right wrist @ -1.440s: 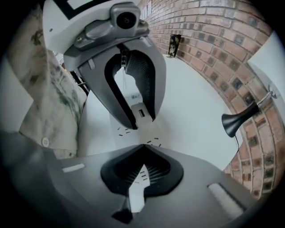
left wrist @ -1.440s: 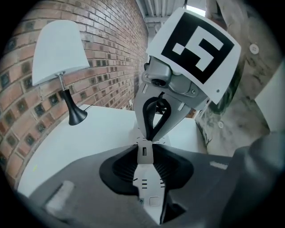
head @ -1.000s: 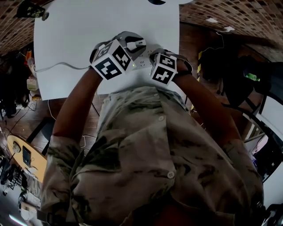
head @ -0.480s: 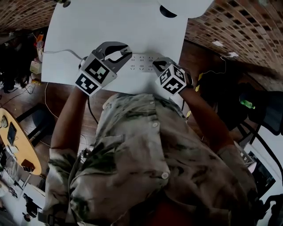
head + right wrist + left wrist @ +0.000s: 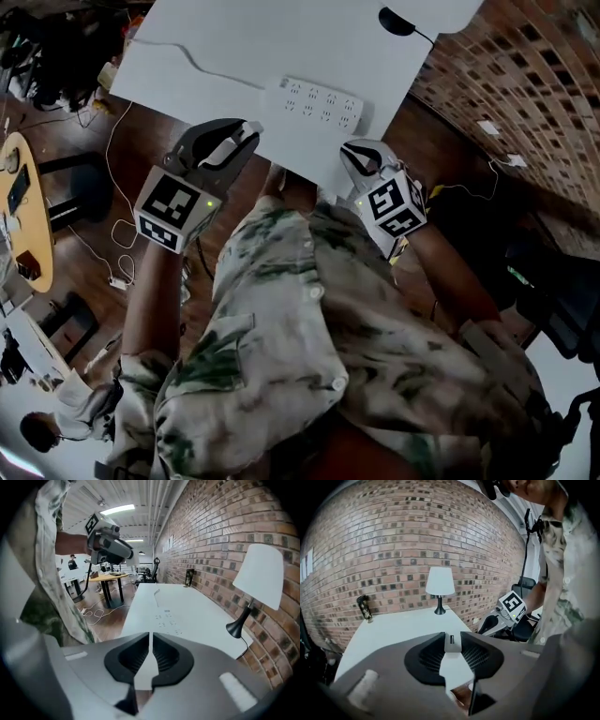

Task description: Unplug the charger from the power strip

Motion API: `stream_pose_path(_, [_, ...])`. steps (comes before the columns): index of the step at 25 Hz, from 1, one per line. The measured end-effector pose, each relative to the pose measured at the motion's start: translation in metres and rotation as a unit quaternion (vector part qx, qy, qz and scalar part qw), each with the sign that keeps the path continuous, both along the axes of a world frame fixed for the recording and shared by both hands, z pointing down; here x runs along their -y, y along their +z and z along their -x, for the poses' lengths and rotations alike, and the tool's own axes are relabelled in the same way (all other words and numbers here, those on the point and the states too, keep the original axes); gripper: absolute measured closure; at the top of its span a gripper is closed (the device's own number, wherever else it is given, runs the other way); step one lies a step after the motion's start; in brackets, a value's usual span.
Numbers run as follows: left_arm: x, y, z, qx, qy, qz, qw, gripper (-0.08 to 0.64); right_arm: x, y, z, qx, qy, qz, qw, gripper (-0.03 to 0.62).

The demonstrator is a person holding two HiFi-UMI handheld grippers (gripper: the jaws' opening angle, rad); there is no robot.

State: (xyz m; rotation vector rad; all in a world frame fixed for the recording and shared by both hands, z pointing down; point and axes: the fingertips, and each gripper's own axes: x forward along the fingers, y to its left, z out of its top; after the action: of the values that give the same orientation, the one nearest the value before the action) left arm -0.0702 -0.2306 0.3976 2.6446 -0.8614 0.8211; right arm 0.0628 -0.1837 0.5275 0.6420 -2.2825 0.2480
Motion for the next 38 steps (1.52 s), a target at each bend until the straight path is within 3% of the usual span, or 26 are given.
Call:
stream_pose_path(5, [-0.068, -0.011, 0.010, 0.010, -0.022, 0.002, 0.9997, 0.451, -0.050, -0.011, -0.001, 0.003, -0.025, 0.002, 1.000, 0.558])
stream_pose_path(12, [-0.137, -0.024, 0.032, -0.017, -0.020, -0.015, 0.9995, 0.451, -0.093, -0.043, 0.015, 0.005, 0.000, -0.032, 0.999, 0.558])
stream_pose_path(16, [-0.193, -0.031, 0.062, -0.044, -0.010, -0.029, 0.9986, 0.451, -0.145, -0.059, 0.045, 0.003, 0.008, -0.046, 0.999, 0.558])
stream_pose_path(20, [-0.254, -0.040, 0.110, -0.071, -0.006, -0.044, 0.9965, 0.451, -0.210, -0.091, 0.095, 0.029, 0.030, -0.070, 0.997, 0.558])
stream_pose_path(27, [-0.342, -0.045, 0.165, -0.083, 0.028, -0.041, 0.9953, 0.453, -0.310, -0.146, 0.146, 0.061, 0.088, -0.088, 0.990, 0.530])
stream_pose_path(31, [-0.376, -0.050, 0.161, -0.090, 0.042, -0.046, 0.9940, 0.452, -0.351, -0.163, 0.141, 0.059, 0.097, -0.097, 0.989, 0.514])
stream_pose_path(38, [-0.424, -0.065, 0.120, -0.101, 0.049, -0.052, 0.9923, 0.451, -0.410, -0.193, 0.107, 0.075, 0.115, -0.109, 0.985, 0.492])
